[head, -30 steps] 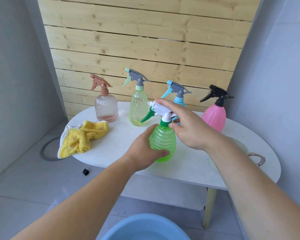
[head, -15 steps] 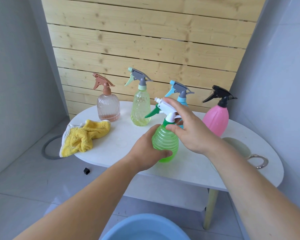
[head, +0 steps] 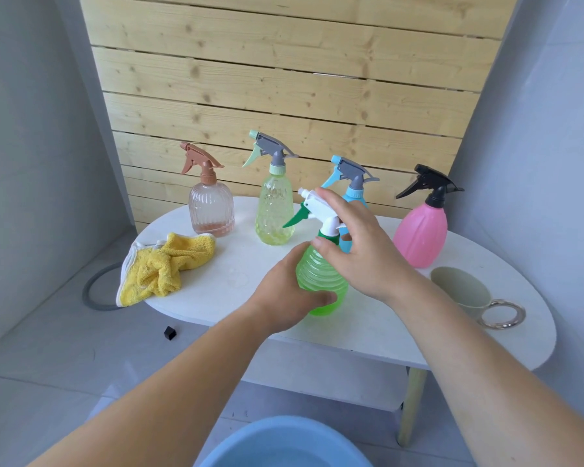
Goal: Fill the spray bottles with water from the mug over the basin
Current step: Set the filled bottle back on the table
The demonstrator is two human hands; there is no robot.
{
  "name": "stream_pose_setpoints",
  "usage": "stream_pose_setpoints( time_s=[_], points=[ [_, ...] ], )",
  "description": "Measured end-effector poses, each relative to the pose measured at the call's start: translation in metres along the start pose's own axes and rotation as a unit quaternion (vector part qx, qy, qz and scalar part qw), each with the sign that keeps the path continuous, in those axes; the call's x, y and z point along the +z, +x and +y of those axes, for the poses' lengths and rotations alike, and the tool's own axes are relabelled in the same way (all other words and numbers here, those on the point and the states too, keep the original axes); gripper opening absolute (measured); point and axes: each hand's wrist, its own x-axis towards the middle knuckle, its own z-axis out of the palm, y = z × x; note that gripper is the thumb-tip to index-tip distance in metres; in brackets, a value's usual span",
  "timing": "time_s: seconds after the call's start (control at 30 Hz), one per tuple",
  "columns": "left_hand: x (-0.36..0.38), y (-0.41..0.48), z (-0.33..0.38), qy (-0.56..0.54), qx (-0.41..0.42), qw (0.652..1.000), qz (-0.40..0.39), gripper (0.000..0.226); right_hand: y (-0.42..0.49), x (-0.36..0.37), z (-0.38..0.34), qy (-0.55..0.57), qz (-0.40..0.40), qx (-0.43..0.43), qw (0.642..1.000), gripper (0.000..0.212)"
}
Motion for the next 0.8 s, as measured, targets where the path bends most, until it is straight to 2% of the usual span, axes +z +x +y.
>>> stream_pose_setpoints(
  time_s=[0.17, 0.37, 0.5, 0.57, 0.7, 0.8],
  points=[
    [0.002, 0.001, 0.0, 0.003, 0.012, 1.0, 0.006, 0.075, -0.005, -0.003, 0.007, 0.046, -0.004, 0.02, 0.999, 0.072],
    [0.009, 0.0, 0.0, 0.018, 0.007, 0.999, 0.027, 0.08, -0.005, 0.001, 0.005, 0.045, 0.017, 0.013, 0.999, 0.067],
    [0.008, 0.0, -0.001, 0.001, 0.011, 1.0, -0.005, 0.066, -0.007, -0.004, 0.006, 0.077, 0.002, 0.033, 0.997, 0.064],
    [0.004, 0.002, -0.003, -0.005, 0.012, 1.0, -0.016, 0.071, -0.006, -0.005, 0.007, 0.085, -0.002, 0.041, 0.996, 0.064],
    [0.006, 0.001, -0.006, -0.017, 0.0, 1.0, 0.011, 0.078, -0.005, -0.005, 0.008, 0.088, 0.023, 0.046, 0.995, 0.063],
    [0.01, 0.0, -0.005, -0.011, 0.012, 1.0, 0.014, 0.097, -0.006, -0.007, 0.01, 0.1, 0.01, 0.05, 0.994, 0.063]
  ],
)
